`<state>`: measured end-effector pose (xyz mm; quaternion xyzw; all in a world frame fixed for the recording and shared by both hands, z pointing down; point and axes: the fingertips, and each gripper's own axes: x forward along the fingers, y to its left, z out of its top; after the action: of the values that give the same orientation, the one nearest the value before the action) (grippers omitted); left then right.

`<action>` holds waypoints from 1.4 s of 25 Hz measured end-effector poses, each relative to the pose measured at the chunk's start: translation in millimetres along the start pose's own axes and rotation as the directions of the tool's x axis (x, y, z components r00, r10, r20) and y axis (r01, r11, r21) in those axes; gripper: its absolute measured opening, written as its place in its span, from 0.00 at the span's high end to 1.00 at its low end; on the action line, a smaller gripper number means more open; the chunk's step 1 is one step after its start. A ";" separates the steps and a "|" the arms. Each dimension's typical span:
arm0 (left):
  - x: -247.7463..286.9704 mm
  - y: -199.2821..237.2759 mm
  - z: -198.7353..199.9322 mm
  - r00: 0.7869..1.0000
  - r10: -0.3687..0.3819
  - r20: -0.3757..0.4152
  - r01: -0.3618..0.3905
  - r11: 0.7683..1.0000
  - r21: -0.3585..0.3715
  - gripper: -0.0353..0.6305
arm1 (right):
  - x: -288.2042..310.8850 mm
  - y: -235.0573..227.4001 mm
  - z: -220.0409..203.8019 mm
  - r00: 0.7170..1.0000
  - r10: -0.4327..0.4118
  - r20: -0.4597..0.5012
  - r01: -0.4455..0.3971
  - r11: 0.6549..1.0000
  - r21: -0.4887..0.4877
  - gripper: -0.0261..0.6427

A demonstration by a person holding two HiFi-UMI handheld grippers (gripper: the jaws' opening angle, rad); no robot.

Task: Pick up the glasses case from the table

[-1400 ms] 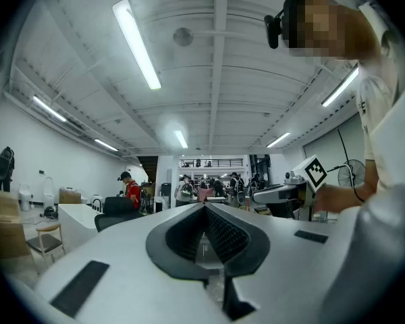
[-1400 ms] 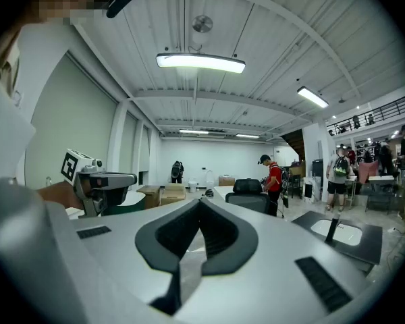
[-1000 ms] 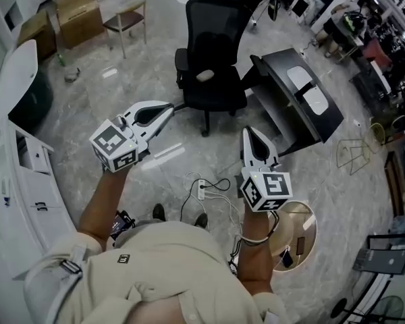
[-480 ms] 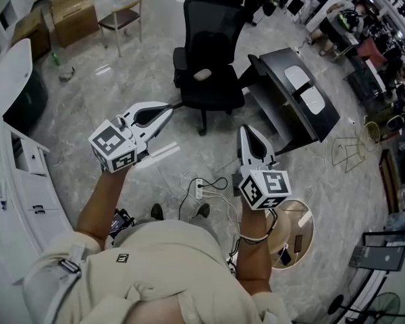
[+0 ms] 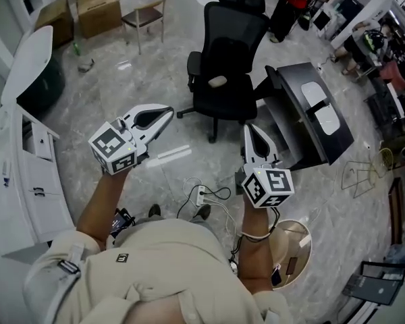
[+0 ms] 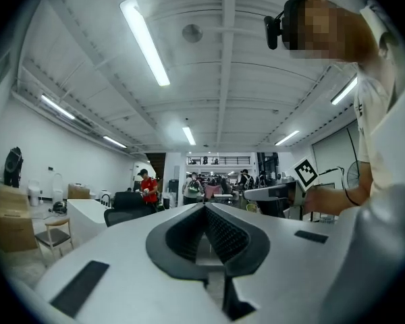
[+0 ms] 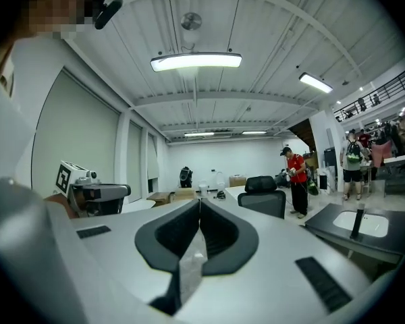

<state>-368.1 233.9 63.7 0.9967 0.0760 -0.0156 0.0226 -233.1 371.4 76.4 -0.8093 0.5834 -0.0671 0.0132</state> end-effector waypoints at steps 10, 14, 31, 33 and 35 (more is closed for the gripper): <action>69.9 -27.1 -5.4 0.997 0.075 -0.027 -0.074 0.997 0.017 0.93 | 5.1 -81.1 1.3 0.996 0.085 -0.005 -0.085 0.996 0.028 0.92; 89.9 -36.9 -7.0 0.995 0.099 -0.028 -0.099 0.995 0.021 0.93 | 3.9 -106.3 0.8 0.994 0.109 -0.007 -0.108 0.994 0.034 0.92; 154.3 -50.3 -14.2 0.983 0.170 -0.069 -0.167 0.985 0.041 0.93 | 11.1 -179.4 0.9 0.986 0.169 0.002 -0.169 0.983 0.076 0.92; 163.6 -53.3 -16.5 0.983 0.169 -0.073 -0.166 0.985 0.045 0.93 | 9.1 -189.0 -1.5 0.985 0.171 0.000 -0.170 0.982 0.081 0.92; 171.7 -55.2 -15.8 0.983 0.166 -0.074 -0.163 0.986 0.045 0.93 | 8.2 -198.3 -4.2 0.986 0.165 -0.003 -0.164 0.983 0.086 0.92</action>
<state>-206.4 315.0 71.1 0.9997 -0.0062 0.0234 0.0014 -44.2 427.1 101.0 -0.7567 0.6448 -0.0949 0.0505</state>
